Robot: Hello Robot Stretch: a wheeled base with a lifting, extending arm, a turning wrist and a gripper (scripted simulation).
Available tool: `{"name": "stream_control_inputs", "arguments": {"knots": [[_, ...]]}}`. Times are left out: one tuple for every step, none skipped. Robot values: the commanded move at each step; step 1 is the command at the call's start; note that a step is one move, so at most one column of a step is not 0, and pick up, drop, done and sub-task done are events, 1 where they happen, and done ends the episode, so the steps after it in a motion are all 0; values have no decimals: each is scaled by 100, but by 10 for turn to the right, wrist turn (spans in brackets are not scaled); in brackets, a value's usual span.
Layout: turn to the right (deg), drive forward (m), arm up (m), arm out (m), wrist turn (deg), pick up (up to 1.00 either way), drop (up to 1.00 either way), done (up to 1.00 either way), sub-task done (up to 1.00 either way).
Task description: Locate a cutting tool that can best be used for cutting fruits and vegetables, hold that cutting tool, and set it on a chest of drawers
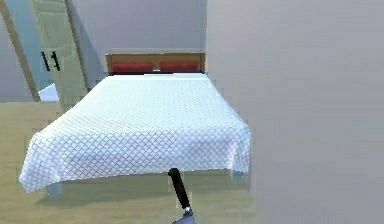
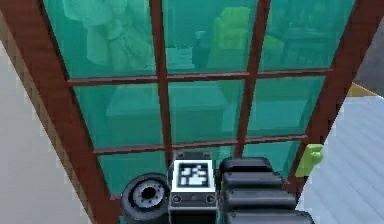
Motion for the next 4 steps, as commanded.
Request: {"name": "stream_control_inputs", "arguments": {"knots": [[-60,0,0,0,0,0,0,0,0],[0,75,0,0,0,0,0,0,0],[-450,0,0,0,0,0,0,0,0],[-330,0,0,0,0,0,0,0,0]]}}
